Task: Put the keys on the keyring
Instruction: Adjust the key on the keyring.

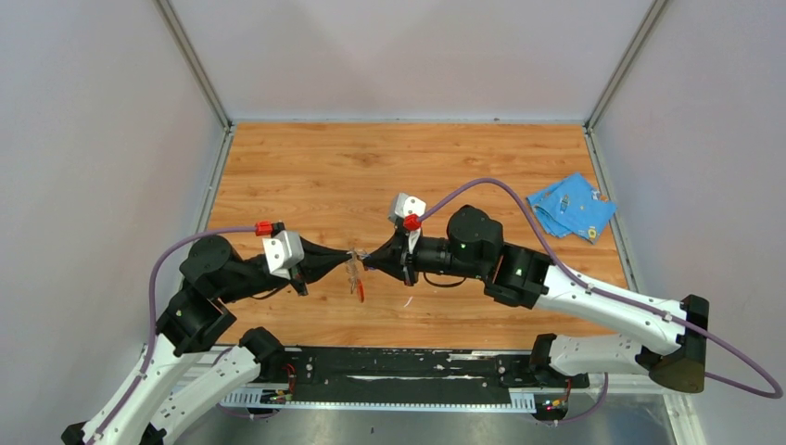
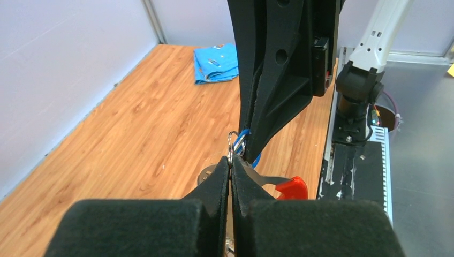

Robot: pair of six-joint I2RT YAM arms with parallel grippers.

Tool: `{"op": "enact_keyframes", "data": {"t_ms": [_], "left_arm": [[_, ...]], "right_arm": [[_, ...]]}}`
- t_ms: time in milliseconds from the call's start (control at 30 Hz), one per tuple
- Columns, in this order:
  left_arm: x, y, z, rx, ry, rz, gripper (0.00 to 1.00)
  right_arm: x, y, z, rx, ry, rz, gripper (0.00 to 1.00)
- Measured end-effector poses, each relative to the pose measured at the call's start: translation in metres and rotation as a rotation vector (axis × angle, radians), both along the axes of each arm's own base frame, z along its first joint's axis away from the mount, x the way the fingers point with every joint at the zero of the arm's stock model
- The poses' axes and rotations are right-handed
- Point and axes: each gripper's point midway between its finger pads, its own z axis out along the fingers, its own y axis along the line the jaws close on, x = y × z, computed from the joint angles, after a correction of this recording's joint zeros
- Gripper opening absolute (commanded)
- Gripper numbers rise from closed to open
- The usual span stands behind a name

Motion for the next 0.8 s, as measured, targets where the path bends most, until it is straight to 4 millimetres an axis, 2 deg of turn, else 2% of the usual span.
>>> {"op": "enact_keyframes", "data": {"t_ms": [67,133,167,300,400,500,667,800], "left_arm": [[0.000,0.000,0.000,0.000,0.000,-0.002,0.00],[0.000,0.000,0.000,-0.001,0.000,-0.003,0.00],[-0.001,0.000,0.001,-0.002,-0.002,-0.005,0.00],[-0.003,-0.001,0.005,-0.016,-0.010,-0.015,0.00],[-0.007,-0.002,0.006,-0.020,-0.007,-0.036,0.00],[-0.013,-0.005,0.006,-0.021,-0.004,-0.074,0.00],[-0.026,-0.010,0.004,-0.012,0.002,-0.159,0.00],[-0.036,-0.013,0.004,-0.005,-0.010,-0.228,0.00]], "right_arm": [[-0.002,0.000,0.000,-0.006,0.002,0.012,0.10],[-0.004,-0.001,0.001,-0.018,0.004,0.023,0.27],[-0.005,-0.001,0.001,-0.026,0.006,0.028,0.33],[-0.009,-0.005,-0.005,-0.068,0.009,0.047,0.50],[-0.011,-0.007,0.000,-0.083,-0.008,0.059,0.59],[-0.011,-0.010,0.023,-0.058,-0.057,0.072,0.61],[-0.012,-0.017,0.072,0.030,-0.149,0.119,0.54],[-0.023,-0.018,0.087,0.063,-0.163,0.240,0.50]]}}
